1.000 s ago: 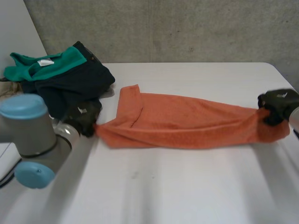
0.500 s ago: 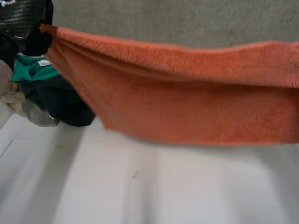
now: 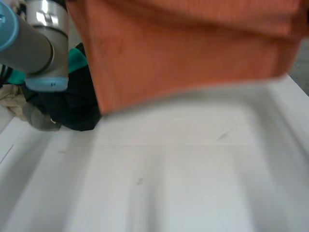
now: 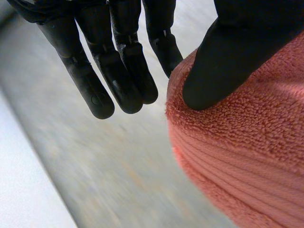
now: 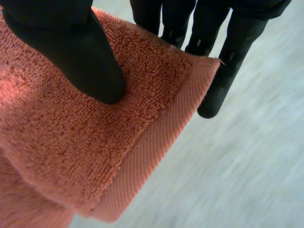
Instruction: Fold the laundry.
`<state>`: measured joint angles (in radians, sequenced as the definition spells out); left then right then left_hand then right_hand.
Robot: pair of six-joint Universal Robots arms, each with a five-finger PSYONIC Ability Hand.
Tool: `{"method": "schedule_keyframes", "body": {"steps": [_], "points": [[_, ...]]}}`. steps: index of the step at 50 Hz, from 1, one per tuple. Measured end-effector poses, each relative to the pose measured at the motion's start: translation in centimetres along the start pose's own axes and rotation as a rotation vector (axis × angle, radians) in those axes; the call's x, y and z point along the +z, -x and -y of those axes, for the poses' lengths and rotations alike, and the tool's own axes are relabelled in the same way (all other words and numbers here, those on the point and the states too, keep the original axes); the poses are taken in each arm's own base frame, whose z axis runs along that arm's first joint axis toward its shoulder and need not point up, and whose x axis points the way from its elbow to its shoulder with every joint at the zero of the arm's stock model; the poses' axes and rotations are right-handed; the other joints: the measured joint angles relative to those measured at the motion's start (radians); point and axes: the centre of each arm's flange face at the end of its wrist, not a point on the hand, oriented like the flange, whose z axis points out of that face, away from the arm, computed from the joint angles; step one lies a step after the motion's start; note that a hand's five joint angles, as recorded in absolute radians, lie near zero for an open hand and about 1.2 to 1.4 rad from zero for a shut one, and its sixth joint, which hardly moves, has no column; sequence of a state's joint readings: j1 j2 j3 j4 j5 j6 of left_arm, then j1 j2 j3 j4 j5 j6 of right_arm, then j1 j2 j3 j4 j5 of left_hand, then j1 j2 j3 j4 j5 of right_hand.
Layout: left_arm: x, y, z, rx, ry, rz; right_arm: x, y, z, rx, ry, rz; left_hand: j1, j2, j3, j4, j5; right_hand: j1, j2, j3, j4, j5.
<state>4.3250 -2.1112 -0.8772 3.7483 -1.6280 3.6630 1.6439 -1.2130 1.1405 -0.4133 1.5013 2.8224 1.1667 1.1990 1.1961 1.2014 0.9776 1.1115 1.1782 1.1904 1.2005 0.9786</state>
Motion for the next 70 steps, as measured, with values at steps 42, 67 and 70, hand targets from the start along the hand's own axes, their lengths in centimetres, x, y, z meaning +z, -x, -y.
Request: {"method": "schedule_keyframes", "body": {"steps": [42, 67, 70], "points": [[-20.7, -4.7, -8.9, 0.003, 0.634, -0.383, -15.1, 8.0, -14.7, -0.133, 0.698, 0.583, 0.000, 0.000, 0.000, 0.000, 0.000, -0.255, -0.325, -0.335, -0.345, -0.302], [-18.5, 2.2, 2.5, 0.007, 0.519, -0.312, -14.8, -0.3, -0.8, -0.303, 0.529, 0.412, 0.000, 0.000, 0.000, 0.000, 0.000, -0.008, 0.002, 0.000, -0.001, 0.011], [-18.3, 3.1, 4.3, 0.004, 0.507, -0.314, -14.9, -1.5, 0.7, -0.304, 0.564, 0.413, 0.000, 0.000, 0.000, 0.000, 0.000, -0.008, 0.002, 0.000, 0.000, 0.014]]}}
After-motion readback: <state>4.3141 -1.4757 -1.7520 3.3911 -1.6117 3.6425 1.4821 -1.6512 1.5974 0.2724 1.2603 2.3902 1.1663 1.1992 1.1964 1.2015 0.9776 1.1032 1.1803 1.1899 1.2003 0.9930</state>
